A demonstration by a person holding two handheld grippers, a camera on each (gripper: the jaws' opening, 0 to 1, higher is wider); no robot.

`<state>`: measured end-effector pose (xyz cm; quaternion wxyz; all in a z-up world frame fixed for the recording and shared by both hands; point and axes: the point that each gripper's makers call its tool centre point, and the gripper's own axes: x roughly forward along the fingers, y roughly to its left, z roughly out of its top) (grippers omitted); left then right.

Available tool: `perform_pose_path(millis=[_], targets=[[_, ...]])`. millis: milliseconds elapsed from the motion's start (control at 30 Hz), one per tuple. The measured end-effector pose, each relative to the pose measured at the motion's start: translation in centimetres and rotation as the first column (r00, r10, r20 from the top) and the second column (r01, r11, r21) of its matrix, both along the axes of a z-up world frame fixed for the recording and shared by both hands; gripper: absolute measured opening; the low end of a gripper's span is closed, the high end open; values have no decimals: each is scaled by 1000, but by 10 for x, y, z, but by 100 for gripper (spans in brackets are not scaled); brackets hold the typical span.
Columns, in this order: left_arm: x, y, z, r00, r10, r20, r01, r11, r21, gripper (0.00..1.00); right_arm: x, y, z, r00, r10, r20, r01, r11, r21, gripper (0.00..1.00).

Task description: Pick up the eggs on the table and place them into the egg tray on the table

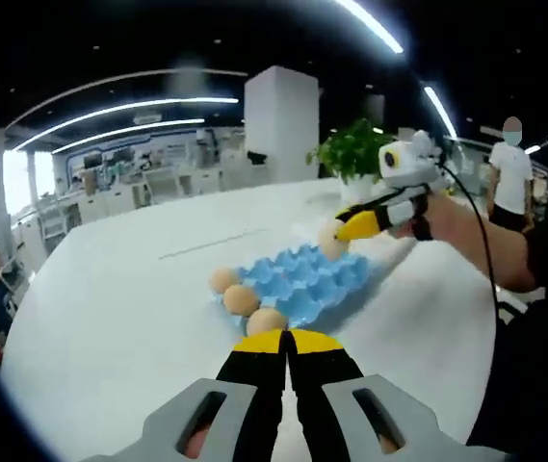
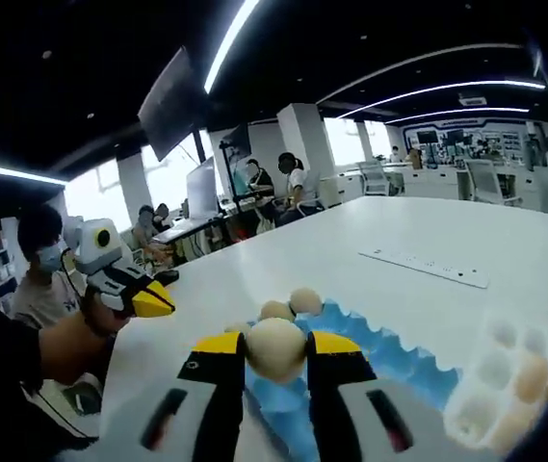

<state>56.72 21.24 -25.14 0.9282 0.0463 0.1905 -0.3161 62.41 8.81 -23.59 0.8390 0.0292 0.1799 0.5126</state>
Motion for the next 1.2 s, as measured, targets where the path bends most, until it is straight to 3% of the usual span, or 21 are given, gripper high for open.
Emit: perform_pose_path(millis=[133,267,333,367,467,667,767,800,1200], targets=[[18,7,-15,998,56,-31,-58,995,-82,1,0,4,0,1000,10,-1,-10,1000,-5,26],[20,9,-19,997,69,-41,-73,992,-101,0,0,6,0,1000,12,-1,-12,1000,-7,26],[25,16,-32,991,97,-87,-107,987,-117,0,-2,13,-2,999,33,-3,-33,999,-20,26],[36,29,-51,983,141,-118,-152,984,-93,0,-8,27,-6,998,69,2,-69,997,-45,26],[39,33,-58,980,149,-135,-164,980,-109,0,-9,38,-11,996,87,1,-86,994,-61,26],[34,28,-50,982,153,-110,-165,981,-106,0,-6,48,-15,995,98,-1,-98,992,-75,26],[28,24,-36,990,141,-16,-142,984,-104,0,0,59,-28,993,117,-20,-119,985,-128,26],[27,24,-34,990,138,-8,-139,984,-112,0,0,60,-31,993,119,-21,-121,983,-136,26],[25,31,-22,991,137,15,-132,978,-164,0,-1,65,-44,991,135,-21,-137,970,-203,26]])
